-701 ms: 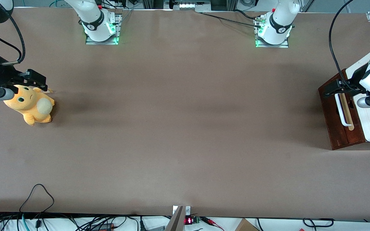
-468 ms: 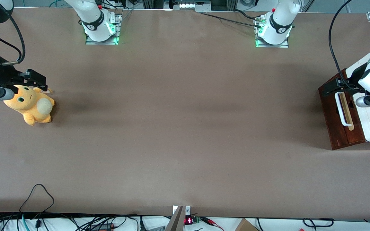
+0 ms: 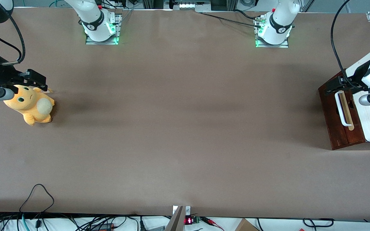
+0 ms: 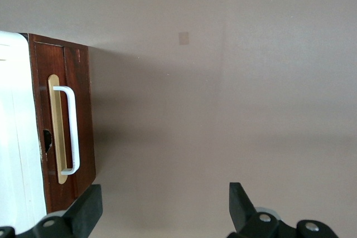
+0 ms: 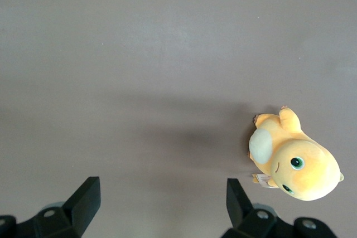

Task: Open lower drawer with left arm only

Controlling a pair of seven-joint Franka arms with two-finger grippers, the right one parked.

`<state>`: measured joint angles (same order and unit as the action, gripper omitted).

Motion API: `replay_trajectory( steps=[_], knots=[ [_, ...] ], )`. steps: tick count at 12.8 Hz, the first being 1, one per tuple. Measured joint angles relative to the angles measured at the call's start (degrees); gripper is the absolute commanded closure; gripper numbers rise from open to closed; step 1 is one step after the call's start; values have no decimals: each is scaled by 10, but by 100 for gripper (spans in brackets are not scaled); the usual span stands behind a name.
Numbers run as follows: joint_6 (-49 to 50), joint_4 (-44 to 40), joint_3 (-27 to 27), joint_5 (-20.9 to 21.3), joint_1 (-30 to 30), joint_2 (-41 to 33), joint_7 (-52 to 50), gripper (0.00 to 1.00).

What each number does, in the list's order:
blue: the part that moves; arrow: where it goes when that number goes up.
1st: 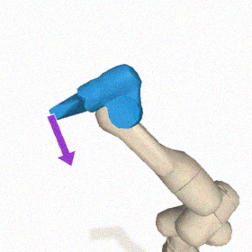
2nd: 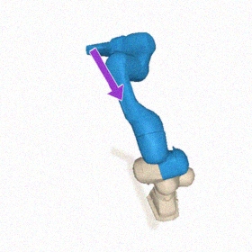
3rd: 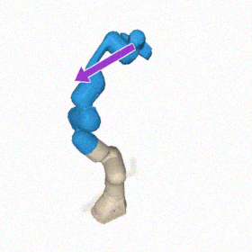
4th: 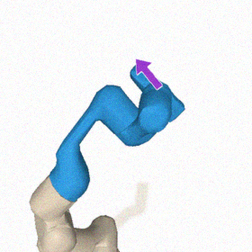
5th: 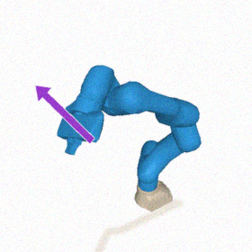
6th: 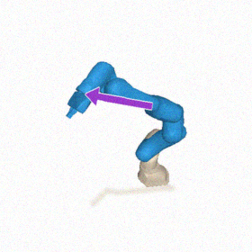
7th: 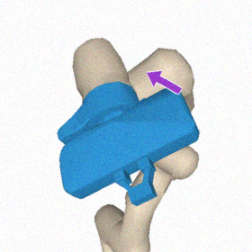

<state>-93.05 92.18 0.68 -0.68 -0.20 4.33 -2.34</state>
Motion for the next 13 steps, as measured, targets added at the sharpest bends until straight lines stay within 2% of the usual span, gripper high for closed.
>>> replay_trajectory(
  steps=[9, 10, 13],
  knots=[
    [6, 0, -1, 3, 0, 7, 29, 0],
    [6, 0, -5, 23, 0, 7, 29, 1],
    [25, 1, -68, 179, -3, 15, -22, 2]
  ],
)
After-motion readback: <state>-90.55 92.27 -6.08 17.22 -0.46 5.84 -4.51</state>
